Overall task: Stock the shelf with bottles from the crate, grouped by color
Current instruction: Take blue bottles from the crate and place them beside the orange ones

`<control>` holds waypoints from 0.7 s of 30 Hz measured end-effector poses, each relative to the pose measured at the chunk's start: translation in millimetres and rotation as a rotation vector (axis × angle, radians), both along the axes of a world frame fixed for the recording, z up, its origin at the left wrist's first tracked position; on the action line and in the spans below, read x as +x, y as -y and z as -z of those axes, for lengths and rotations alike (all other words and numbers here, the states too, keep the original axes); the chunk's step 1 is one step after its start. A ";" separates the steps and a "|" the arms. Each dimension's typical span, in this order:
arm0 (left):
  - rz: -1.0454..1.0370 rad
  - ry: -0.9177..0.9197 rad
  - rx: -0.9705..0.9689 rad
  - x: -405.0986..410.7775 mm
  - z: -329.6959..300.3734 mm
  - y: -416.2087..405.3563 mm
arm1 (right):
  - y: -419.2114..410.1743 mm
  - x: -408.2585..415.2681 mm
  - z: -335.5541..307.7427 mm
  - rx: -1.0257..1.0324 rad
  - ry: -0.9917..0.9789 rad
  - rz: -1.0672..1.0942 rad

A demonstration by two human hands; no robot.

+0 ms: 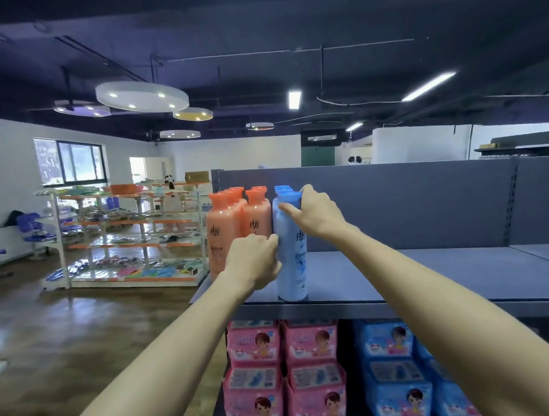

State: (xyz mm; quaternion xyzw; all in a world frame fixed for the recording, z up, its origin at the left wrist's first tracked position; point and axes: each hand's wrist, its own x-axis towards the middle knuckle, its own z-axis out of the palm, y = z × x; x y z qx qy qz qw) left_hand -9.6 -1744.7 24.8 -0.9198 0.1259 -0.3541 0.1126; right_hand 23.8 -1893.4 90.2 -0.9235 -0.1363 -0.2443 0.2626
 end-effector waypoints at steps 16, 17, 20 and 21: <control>0.011 0.041 0.026 16.8 3.2 -11.9 | 5.7 -3.3 56.1 -0.057 -0.035 -0.196; 0.006 0.034 0.021 17.7 4.1 -13.3 | 2.7 -3.5 57.5 -0.064 -0.025 -0.171; -0.008 0.019 0.013 21.6 7.2 -16.0 | -3.2 -3.8 59.2 -0.062 0.002 -0.122; -0.010 0.017 0.008 23.1 8.0 -15.8 | -4.7 -3.4 59.5 -0.058 0.008 -0.114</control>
